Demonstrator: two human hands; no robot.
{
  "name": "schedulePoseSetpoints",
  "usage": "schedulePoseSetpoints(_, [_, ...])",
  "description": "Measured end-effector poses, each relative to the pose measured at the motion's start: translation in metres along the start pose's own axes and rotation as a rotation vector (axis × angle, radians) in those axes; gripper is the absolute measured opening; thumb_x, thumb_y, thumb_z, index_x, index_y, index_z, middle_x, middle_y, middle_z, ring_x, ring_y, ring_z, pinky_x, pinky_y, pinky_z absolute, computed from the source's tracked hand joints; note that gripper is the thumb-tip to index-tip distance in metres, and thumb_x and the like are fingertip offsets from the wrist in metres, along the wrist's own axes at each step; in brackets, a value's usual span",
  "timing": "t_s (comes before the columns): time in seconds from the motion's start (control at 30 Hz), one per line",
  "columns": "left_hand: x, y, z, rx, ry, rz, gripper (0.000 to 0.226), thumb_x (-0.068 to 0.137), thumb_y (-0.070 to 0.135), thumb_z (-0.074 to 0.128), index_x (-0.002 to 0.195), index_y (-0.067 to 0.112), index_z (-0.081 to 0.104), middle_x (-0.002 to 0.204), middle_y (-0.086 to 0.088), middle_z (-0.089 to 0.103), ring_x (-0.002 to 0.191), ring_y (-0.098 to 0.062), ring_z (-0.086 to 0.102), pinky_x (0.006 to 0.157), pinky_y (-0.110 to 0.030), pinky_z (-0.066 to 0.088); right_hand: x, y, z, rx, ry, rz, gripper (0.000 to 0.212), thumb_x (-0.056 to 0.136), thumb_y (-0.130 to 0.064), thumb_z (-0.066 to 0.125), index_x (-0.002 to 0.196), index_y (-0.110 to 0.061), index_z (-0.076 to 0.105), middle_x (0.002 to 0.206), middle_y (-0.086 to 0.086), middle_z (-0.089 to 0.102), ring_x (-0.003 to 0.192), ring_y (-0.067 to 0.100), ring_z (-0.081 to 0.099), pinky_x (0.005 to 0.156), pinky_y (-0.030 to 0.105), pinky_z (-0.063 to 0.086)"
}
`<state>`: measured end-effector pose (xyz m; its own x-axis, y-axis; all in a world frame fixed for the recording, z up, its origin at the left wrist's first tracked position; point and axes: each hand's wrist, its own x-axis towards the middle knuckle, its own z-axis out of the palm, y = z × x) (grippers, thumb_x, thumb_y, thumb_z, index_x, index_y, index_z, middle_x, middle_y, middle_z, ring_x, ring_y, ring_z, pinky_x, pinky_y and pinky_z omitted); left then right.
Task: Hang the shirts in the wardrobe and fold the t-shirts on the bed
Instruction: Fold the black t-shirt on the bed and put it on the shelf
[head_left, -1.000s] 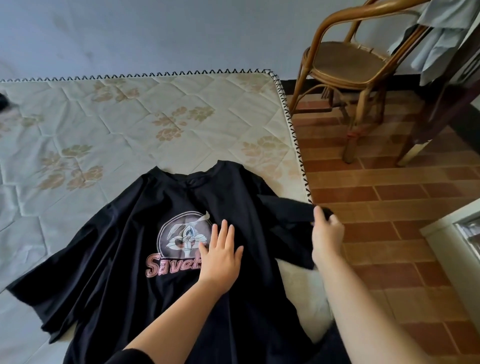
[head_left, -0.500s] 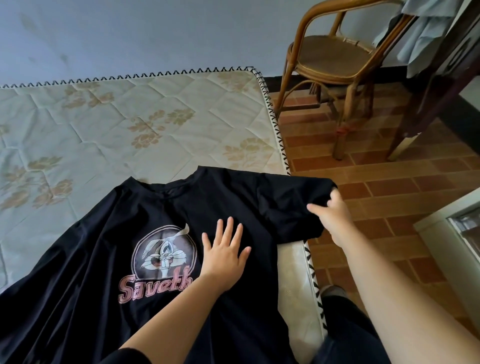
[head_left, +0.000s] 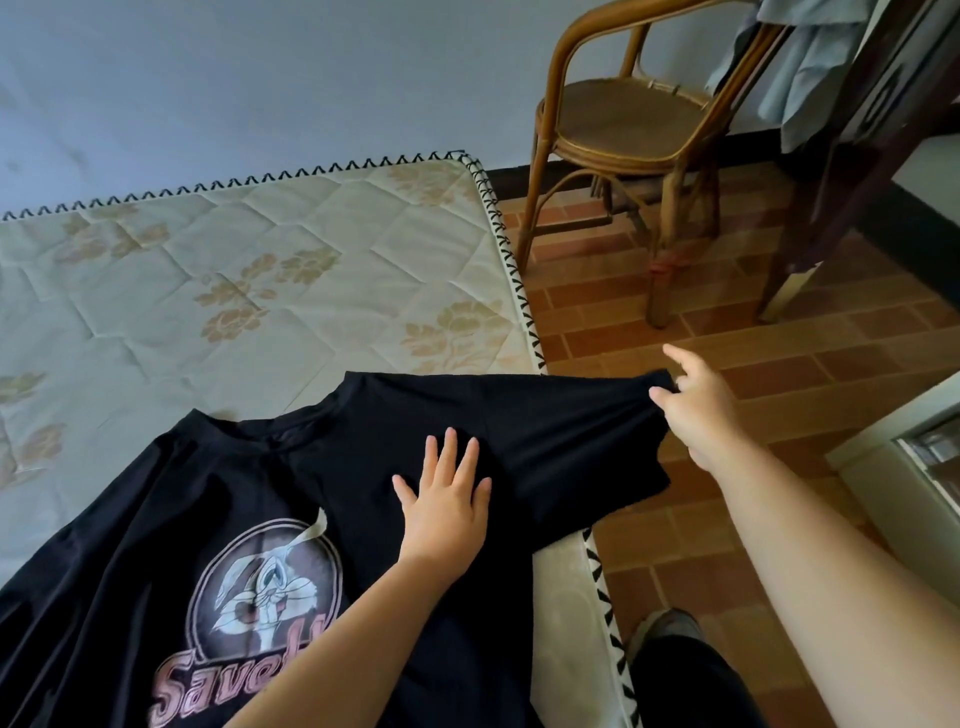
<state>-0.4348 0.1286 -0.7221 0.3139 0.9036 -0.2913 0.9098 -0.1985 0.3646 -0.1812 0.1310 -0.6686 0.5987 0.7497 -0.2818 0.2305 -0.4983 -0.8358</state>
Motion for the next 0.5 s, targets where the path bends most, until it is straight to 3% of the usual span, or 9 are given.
schedulePoseSetpoints(0.1, [0.002,0.004,0.007,0.113,0.02,-0.016,0.055,0.101,0.044,0.017,0.151,0.03,-0.001,0.157,0.006,-0.016,0.141,-0.016,-0.026,0.112,-0.057,-0.004,0.01,0.009,0.008,0.087,0.036,0.069,0.049,0.094,-0.006,0.054,0.14,-0.018,0.041,0.129,0.01,0.053,0.112,0.025,0.052,0.092,0.034,0.04])
schedulePoseSetpoints(0.17, [0.001,0.003,0.013,0.223,0.043,-0.017,0.061,0.094,0.053,0.002,0.15,0.03,-0.007,0.157,0.005,-0.02,0.136,-0.016,-0.032,0.112,-0.058,-0.002,0.01,0.029,0.014,0.186,0.0,0.197,0.051,0.094,-0.018,0.056,0.141,-0.014,0.037,0.13,0.011,0.054,0.113,0.026,0.054,0.1,0.04,0.04])
schedulePoseSetpoints(0.23, [0.001,0.003,0.018,0.267,0.063,-0.019,0.076,0.077,0.055,-0.016,0.149,0.031,-0.011,0.156,0.005,-0.022,0.132,-0.016,-0.035,0.111,-0.059,-0.001,0.004,0.052,0.021,0.29,-0.116,0.346,0.063,0.092,-0.036,0.057,0.144,-0.011,0.033,0.135,0.013,0.051,0.117,0.027,0.052,0.109,0.048,0.031])
schedulePoseSetpoints(0.33, [0.003,0.002,0.02,0.275,0.065,-0.014,0.082,0.071,0.055,-0.019,0.148,0.031,-0.012,0.156,0.004,-0.022,0.132,-0.016,-0.035,0.111,-0.06,0.0,-0.011,0.08,0.035,0.32,-0.26,0.483,0.084,0.077,-0.061,0.062,0.142,-0.015,0.037,0.142,0.008,0.047,0.13,0.026,0.043,0.113,0.05,0.021])
schedulePoseSetpoints(0.43, [0.004,0.002,0.021,0.273,0.07,-0.011,0.08,0.072,0.056,-0.019,0.148,0.031,-0.012,0.156,0.004,-0.021,0.133,-0.015,-0.034,0.111,-0.06,0.0,-0.022,0.095,0.055,0.369,-0.366,0.566,0.132,0.03,-0.086,0.069,0.142,-0.023,0.039,0.144,0.005,0.045,0.13,0.026,0.043,0.111,0.053,0.026])
schedulePoseSetpoints(0.47, [0.004,0.002,0.021,0.268,0.074,-0.01,0.08,0.072,0.056,-0.018,0.148,0.031,-0.012,0.156,0.004,-0.021,0.133,-0.015,-0.034,0.111,-0.06,0.0,-0.025,0.095,0.061,0.385,-0.407,0.579,0.136,0.03,-0.088,0.067,0.145,-0.023,0.034,0.148,0.006,0.039,0.134,0.026,0.038,0.113,0.051,0.025])
schedulePoseSetpoints(0.5, [0.003,0.002,0.021,0.263,0.077,-0.009,0.08,0.073,0.056,-0.018,0.148,0.031,-0.011,0.156,0.004,-0.02,0.133,-0.014,-0.034,0.111,-0.06,0.0,-0.03,0.092,0.066,0.393,-0.433,0.58,0.129,0.042,-0.086,0.065,0.148,-0.021,0.028,0.152,0.006,0.032,0.138,0.026,0.032,0.115,0.049,0.022])
